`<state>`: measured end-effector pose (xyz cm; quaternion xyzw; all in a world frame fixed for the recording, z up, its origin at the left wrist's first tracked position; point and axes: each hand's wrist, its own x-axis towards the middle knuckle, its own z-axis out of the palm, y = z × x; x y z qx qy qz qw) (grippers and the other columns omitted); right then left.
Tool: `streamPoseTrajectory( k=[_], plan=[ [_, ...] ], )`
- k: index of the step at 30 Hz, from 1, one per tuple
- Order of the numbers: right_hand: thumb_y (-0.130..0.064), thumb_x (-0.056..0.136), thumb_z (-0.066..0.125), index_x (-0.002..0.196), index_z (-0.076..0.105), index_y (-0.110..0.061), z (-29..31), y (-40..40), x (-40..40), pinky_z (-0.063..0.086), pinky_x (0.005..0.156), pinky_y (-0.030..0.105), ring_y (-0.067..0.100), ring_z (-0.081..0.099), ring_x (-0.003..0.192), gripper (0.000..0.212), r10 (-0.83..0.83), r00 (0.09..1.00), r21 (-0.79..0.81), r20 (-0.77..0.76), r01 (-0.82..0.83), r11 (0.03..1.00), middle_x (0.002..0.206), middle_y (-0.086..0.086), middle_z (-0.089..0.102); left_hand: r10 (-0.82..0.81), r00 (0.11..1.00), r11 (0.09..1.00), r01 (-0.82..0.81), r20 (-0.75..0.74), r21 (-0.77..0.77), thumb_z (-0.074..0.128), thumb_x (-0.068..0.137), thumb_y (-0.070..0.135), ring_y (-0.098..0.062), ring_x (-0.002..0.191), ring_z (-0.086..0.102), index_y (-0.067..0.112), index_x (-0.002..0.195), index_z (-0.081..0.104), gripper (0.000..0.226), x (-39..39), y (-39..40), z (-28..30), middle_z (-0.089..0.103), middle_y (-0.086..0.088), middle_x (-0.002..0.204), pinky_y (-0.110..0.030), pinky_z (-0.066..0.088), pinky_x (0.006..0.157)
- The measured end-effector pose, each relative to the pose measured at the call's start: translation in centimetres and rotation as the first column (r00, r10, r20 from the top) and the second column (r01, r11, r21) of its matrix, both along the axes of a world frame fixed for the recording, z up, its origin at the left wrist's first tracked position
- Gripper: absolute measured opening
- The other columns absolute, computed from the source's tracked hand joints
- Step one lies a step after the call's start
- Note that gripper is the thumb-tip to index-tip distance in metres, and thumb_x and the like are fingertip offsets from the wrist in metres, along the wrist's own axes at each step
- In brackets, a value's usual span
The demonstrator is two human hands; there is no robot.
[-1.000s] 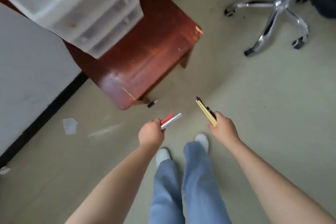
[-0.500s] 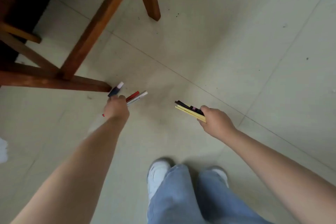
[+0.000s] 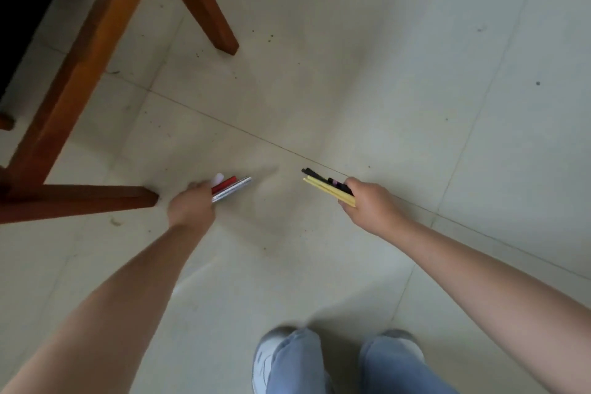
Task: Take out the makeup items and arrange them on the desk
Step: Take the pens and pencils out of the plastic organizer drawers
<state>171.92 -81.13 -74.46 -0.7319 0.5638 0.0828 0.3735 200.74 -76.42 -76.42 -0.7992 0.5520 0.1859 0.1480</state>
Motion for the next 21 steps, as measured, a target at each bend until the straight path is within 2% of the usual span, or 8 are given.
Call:
streamPoseTrajectory(
  k=[3,7,10,13,15,17,19,21],
  plan=[
    [-0.023,0.089,0.051,0.101,0.049,-0.004,0.6,0.2,-1.9,0.040,0.060,0.034,0.036,0.059,0.083,0.022,-0.175,0.984,-0.003,-0.012,0.175,0.984,0.092,0.017,0.064,-0.245,0.957,0.969,0.235,-0.153,-0.083,0.049,0.090,0.022,-0.036,0.094,0.060,0.010,0.110,0.059,0.025,-6.9,-2.9,1.4,0.063,-0.016,0.103,-0.039,0.045,0.074],
    [-0.021,0.088,0.052,0.098,0.050,-0.003,2.8,0.1,-8.1,0.035,0.058,0.030,0.037,0.059,0.081,0.021,-0.460,0.886,-0.066,-0.055,0.457,0.887,0.091,0.020,0.063,-0.420,0.846,0.908,0.385,-0.328,-0.168,0.050,0.087,0.016,-0.037,0.091,0.059,0.005,0.103,0.056,0.020,-17.2,-7.2,3.4,0.064,-0.017,0.099,-0.036,0.043,0.069],
    [-0.020,0.088,0.053,0.098,0.051,-0.001,5.5,1.5,-15.5,0.034,0.061,0.031,0.037,0.059,0.084,0.022,-0.678,0.727,-0.159,-0.108,0.661,0.734,0.092,0.023,0.063,-0.614,0.705,0.789,0.554,-0.355,-0.265,0.049,0.088,0.015,-0.035,0.087,0.059,0.005,0.098,0.056,0.016,-25.0,-9.6,4.6,0.065,-0.015,0.096,-0.033,0.040,0.063],
    [-0.019,0.087,0.053,0.099,0.052,-0.001,8.7,5.7,-23.2,0.036,0.062,0.030,0.036,0.059,0.084,0.022,-0.824,0.542,-0.261,-0.168,0.781,0.567,0.092,0.022,0.063,-0.764,0.541,0.644,0.673,-0.353,-0.364,0.049,0.089,0.017,-0.035,0.085,0.059,0.005,0.096,0.055,0.016,-32.9,-9.8,6.5,0.064,-0.015,0.093,-0.030,0.033,0.060],
    [-0.019,0.087,0.053,0.099,0.052,0.000,11.1,10.1,-27.7,0.037,0.064,0.031,0.037,0.058,0.086,0.022,-0.870,0.440,-0.313,-0.221,0.813,0.491,0.093,0.021,0.063,-0.831,0.419,0.547,0.736,-0.366,-0.399,0.049,0.089,0.018,-0.034,0.083,0.058,0.005,0.097,0.053,0.016,-38.2,-8.2,8.3,0.063,-0.015,0.092,-0.030,0.032,0.059],
    [-0.019,0.088,0.053,0.101,0.052,0.000,13.3,15.3,-31.5,0.039,0.067,0.033,0.037,0.058,0.091,0.023,-0.878,0.369,-0.344,-0.303,0.817,0.462,0.098,0.022,0.063,-0.866,0.318,0.473,0.772,-0.386,-0.425,0.050,0.089,0.018,-0.033,0.084,0.057,0.005,0.099,0.052,0.016,-43.1,-5.8,10.5,0.063,-0.015,0.093,-0.030,0.033,0.059],
    [-0.018,0.088,0.053,0.104,0.052,0.001,14.7,20.5,-35.0,0.040,0.068,0.033,0.037,0.058,0.094,0.025,-0.891,0.273,-0.365,-0.364,0.838,0.406,0.101,0.022,0.062,-0.874,0.260,0.441,0.778,-0.410,-0.447,0.051,0.089,0.019,-0.033,0.085,0.058,0.006,0.101,0.052,0.018,-47.3,-2.9,12.3,0.063,-0.014,0.094,-0.030,0.034,0.061],
    [-0.017,0.089,0.051,0.106,0.052,0.001,14.8,25.4,-38.5,0.038,0.065,0.031,0.036,0.059,0.091,0.024,-0.917,0.156,-0.386,-0.367,0.871,0.303,0.100,0.022,0.062,-0.880,0.206,0.407,0.790,-0.427,-0.458,0.052,0.089,0.021,-0.032,0.087,0.058,0.006,0.102,0.052,0.020,-51.2,-0.2,13.1,0.062,-0.015,0.096,-0.030,0.035,0.062]
  ],
)
